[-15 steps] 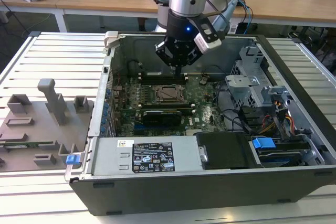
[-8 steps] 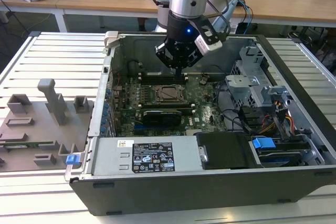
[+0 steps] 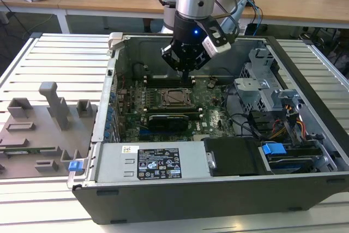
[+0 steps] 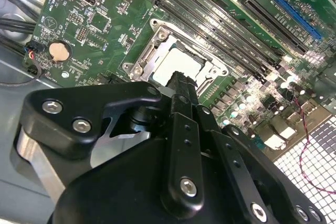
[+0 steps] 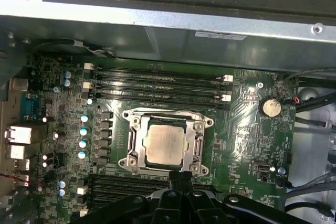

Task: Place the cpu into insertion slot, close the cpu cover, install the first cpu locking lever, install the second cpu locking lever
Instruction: 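Install the second cpu locking lever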

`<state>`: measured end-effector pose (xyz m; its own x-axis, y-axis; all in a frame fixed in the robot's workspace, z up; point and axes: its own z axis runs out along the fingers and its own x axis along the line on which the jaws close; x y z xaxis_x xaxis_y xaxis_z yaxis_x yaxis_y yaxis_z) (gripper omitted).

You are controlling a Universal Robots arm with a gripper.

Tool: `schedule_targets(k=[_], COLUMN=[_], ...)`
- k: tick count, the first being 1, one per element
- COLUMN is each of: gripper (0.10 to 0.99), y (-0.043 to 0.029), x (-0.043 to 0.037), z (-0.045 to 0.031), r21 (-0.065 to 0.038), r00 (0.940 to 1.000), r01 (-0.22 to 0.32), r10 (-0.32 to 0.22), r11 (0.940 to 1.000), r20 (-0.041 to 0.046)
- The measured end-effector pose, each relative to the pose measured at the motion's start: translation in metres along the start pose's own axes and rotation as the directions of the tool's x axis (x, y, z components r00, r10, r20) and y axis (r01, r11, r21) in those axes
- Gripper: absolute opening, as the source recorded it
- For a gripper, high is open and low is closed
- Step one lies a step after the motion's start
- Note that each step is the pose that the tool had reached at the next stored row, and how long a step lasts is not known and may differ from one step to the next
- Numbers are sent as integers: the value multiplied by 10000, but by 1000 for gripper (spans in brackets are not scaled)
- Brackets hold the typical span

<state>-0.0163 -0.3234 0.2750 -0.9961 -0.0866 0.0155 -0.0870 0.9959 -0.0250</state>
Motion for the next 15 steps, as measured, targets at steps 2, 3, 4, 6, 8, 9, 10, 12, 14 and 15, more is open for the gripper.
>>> schedule_targets(k=[2, 3, 4, 6, 8, 9, 10, 12, 14, 15], gripper=[106, 106, 106, 106, 106, 106, 106, 106, 106, 106], y=[0, 0, 1, -4, -50, -97, -150, -196, -249, -307], x=[0, 0, 0, 8, 34, 45, 52, 58, 64, 71], z=[7, 15, 30, 66, 90, 104, 115, 124, 134, 146], r21=[-1, 0, 0, 0, -49, -161, -358, -548, -719, -869], r00=[10000, 10000, 10000, 10000, 10000, 10000, 10000, 10000, 10000, 10000], r01=[0, 0, 1, -1, 1, 2, 6, 8, 12, 15], r10=[0, 0, -1, 1, -1, -2, -5, -6, -8, -8], r11=[10000, 10000, 10000, 10000, 10000, 9999, 9994, 9985, 9974, 9962], r20=[1, 0, 0, 0, 4, 14, 31, 48, 62, 77])
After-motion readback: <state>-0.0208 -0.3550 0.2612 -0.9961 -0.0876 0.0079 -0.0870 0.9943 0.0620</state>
